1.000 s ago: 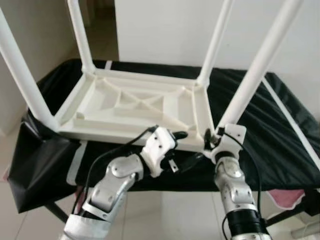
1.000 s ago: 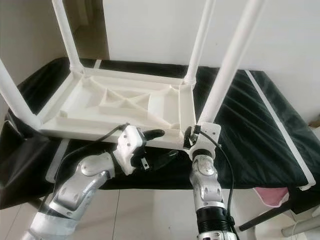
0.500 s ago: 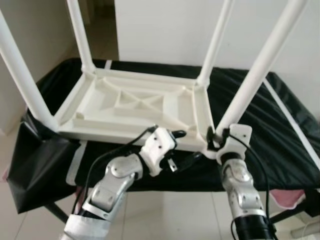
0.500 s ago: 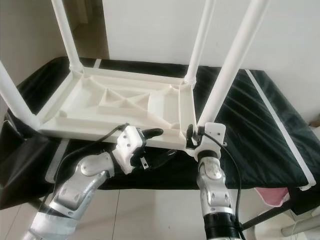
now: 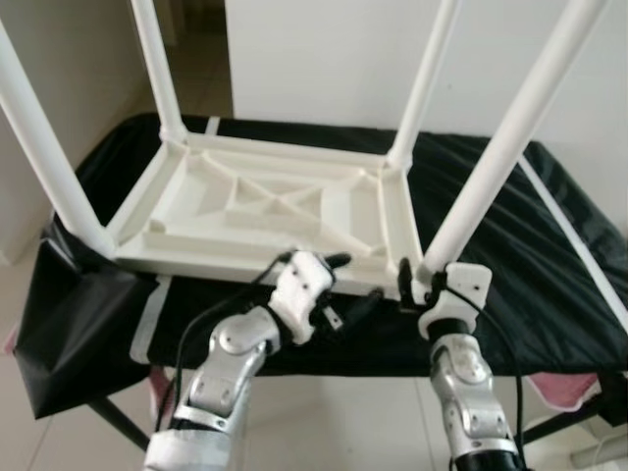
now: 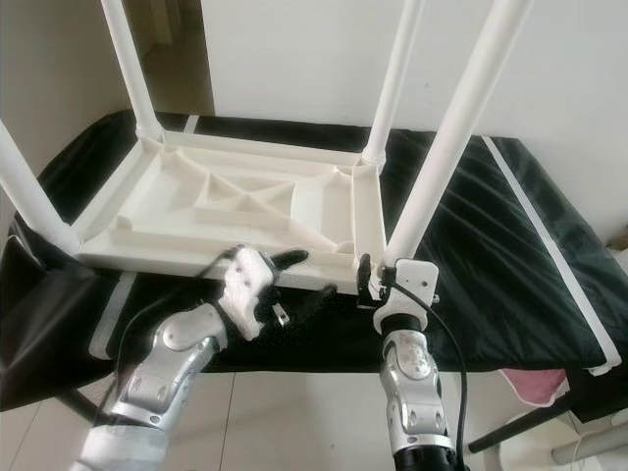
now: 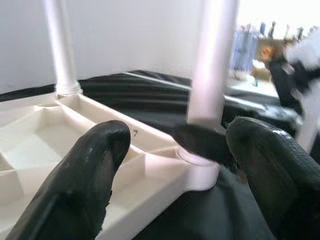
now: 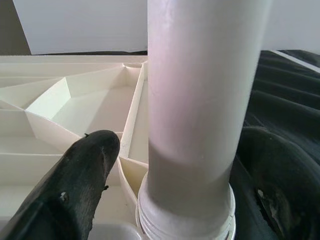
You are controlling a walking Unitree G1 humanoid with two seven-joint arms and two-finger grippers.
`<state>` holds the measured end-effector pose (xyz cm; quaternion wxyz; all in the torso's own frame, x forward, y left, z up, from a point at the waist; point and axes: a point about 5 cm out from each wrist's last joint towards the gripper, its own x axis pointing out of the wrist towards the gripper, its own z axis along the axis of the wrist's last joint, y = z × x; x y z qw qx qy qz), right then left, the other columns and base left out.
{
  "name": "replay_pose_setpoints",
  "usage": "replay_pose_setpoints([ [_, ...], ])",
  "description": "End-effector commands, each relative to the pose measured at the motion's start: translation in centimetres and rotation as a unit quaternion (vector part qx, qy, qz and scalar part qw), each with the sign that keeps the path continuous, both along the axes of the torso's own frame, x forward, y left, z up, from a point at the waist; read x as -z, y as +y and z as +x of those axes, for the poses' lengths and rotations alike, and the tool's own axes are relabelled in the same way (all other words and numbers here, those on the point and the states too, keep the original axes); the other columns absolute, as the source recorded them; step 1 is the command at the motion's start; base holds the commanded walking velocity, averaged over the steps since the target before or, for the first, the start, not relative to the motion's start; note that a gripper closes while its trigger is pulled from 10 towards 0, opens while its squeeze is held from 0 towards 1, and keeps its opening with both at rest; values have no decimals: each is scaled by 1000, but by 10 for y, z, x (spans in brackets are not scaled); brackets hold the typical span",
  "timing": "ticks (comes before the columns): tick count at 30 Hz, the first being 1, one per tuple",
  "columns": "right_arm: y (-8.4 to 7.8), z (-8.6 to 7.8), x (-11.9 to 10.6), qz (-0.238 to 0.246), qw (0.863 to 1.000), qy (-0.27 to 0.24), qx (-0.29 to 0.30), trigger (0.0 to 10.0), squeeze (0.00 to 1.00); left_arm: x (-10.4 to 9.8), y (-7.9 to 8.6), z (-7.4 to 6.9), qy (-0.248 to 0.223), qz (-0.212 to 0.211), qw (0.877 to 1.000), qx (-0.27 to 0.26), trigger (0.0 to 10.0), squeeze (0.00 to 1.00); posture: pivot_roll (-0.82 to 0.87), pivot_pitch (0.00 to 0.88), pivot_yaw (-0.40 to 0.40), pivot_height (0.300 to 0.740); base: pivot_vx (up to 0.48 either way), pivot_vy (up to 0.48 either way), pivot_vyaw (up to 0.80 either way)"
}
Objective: Building children table
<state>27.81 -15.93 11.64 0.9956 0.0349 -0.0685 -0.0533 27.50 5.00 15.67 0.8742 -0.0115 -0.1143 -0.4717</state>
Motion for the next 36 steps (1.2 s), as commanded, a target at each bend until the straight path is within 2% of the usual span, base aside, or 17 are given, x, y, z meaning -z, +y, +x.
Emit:
replay_pose_setpoints([
  [1, -1, -5, 4, 0, 1000, -2, 11, 10000, 0, 4, 17, 16, 50, -67, 975, -208, 10000, 0, -13, 27, -72, 740, 0, 0, 0],
  [3, 2, -7, 5, 7, 1000, -3, 14, 10000, 0, 11, 17, 18, 58, -60, 969, -234, 10000, 0, -17, 32, -68, 740, 0, 0, 0],
  [6, 5, -9, 6, 17, 1000, -3, 17, 10000, 0, 14, 15, 18, 73, -70, 965, -242, 10000, 0, -19, 36, -65, 740, 0, 0, 0],
  [8, 5, -12, 8, 31, 999, 3, 23, 10000, 0, 15, 16, 21, 96, -95, 955, -265, 10000, 0, -21, 40, -65, 740, 0, 0, 0],
  [13, 4, -14, 11, 45, 999, 14, 26, 10000, 0, 16, 19, 24, 101, -93, 947, -292, 10000, 0, -25, 42, -59, 740, 0, 0, 0],
  [16, 10, -16, 13, 50, 998, 23, 10, 10000, 0, 21, 19, 24, 132, -106, 936, -310, 10000, 0, -30, 48, -55, 740, 0, 0, 0],
  [20, 12, -16, 15, 52, 998, 29, 10, 10000, 0, 22, 17, 23, 134, -106, 935, -312, 10000, 0, -30, 47, -54, 740, 0, 0, 0],
  [24, 20, -18, 13, 53, 998, 27, -11, 10000, 0, 22, 13, 18, 120, -105, 938, -306, 10000, 0, -27, 48, -50, 740, 0, 0, 0],
  [30, 22, -20, 13, 39, 999, 33, -12, 10000, 0, 24, 12, 16, 130, -114, 938, -301, 10000, 0, -26, 50, -49, 740, 0, 0, 0],
  [33, 22, -22, 14, 29, 999, 37, -20, 10000, 0, 25, 8, 12, 144, -127, 942, -277, 10000, 0, -26, 47, -52, 740, 0, 0, 0],
  [36, 20, -23, 13, 27, 999, 35, -16, 10000, 0, 24, 6, 11, 139, -122, 944, -275, 10000, 0, -27, 49, -53, 740, 0, 0, 0],
])
